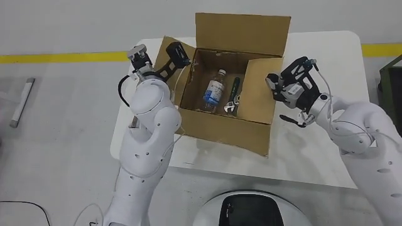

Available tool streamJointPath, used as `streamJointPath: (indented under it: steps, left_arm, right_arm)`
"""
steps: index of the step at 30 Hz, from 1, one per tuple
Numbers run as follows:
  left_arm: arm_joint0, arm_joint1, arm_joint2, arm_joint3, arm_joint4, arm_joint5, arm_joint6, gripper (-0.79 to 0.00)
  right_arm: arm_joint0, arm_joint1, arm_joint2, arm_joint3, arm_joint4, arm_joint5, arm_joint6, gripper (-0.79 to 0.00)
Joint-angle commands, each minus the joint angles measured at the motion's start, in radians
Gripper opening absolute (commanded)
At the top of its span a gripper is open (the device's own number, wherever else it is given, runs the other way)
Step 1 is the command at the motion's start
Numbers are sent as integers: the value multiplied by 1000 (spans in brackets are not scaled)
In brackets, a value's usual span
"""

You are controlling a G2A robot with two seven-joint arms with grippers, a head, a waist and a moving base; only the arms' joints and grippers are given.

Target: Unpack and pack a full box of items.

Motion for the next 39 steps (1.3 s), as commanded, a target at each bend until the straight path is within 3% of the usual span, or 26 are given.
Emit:
streamJointPath:
  steps: [1, 10, 19, 25, 30, 39]
  left_arm:
    - [11, 2, -14, -1, 11, -7, 10, 0]
    - [69, 1, -31, 7, 42, -4, 19, 0]
    - [56, -12, -54, -73, -10, 17, -8, 0]
    - [74, -9, -62, -159, 13, -51, 27, 0]
    - [85, -17, -75, -225, -59, -48, 17, 0]
    - [47, -48, -8, -291, -258, -1, 8, 0]
  right_arm:
    - [-2, 1, -1, 2, 0, 4, 3, -785]
    - [-1, 4, -3, -1, -2, 29, -9, -785]
    - [-61, 1, 82, -45, -89, 235, -237, -785]
    - [-145, -5, 94, -3, -118, 338, -340, -785]
    - [-142, -15, 45, 95, -89, 338, -403, -785]
    - [-39, -30, -44, 235, -86, 271, -447, -785]
